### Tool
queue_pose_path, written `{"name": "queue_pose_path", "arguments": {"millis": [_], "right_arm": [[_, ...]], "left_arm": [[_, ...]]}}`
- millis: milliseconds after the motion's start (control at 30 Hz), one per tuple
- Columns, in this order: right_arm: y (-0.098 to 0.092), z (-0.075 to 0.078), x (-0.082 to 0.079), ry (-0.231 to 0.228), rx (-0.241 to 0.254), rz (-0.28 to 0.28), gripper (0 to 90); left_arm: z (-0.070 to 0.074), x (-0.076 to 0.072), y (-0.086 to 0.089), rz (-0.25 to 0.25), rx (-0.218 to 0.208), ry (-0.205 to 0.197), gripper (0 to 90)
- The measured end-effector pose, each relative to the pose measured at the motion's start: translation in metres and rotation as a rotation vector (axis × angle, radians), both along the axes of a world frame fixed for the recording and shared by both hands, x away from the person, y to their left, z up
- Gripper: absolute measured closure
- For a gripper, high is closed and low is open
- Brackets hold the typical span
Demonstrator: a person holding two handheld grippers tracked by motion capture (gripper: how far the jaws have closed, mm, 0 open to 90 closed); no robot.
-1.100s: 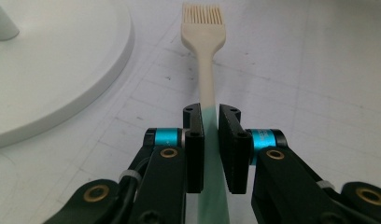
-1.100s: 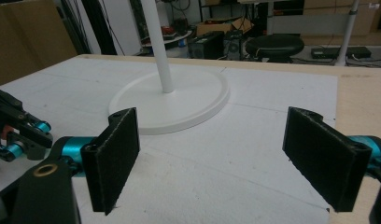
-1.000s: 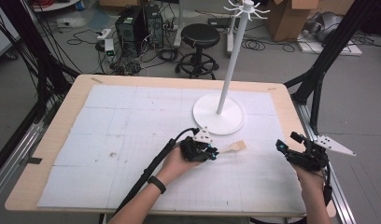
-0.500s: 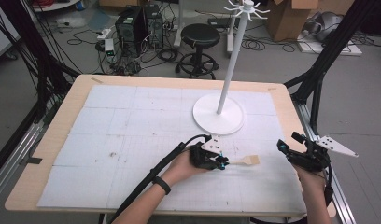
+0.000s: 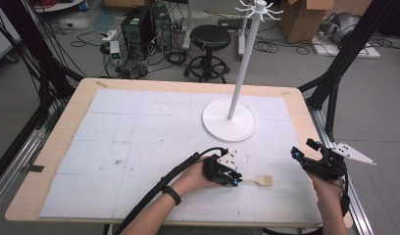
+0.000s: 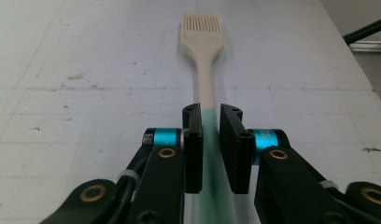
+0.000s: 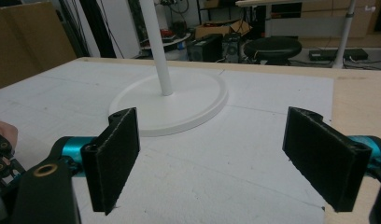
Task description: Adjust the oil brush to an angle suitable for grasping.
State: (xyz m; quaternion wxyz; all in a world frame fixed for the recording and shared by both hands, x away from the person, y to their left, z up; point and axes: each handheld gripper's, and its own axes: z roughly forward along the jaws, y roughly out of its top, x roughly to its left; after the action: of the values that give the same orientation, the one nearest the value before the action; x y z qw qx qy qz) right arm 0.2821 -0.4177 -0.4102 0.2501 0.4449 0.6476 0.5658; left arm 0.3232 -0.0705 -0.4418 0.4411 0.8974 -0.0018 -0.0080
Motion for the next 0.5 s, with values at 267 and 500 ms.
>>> {"name": "queue_pose_path", "arguments": {"millis": [267,500], "right_arm": [[0.001,0.000,0.001,-0.008,-0.010,0.006,18.2],[0.002,-0.001,0.001,-0.005,-0.016,0.014,18.2]], "left_arm": [[0.010,0.004,0.009,0.094,-0.033,0.025,43.5],[0.034,0.002,0.050,0.185,-0.120,-0.014,30.2]]}}
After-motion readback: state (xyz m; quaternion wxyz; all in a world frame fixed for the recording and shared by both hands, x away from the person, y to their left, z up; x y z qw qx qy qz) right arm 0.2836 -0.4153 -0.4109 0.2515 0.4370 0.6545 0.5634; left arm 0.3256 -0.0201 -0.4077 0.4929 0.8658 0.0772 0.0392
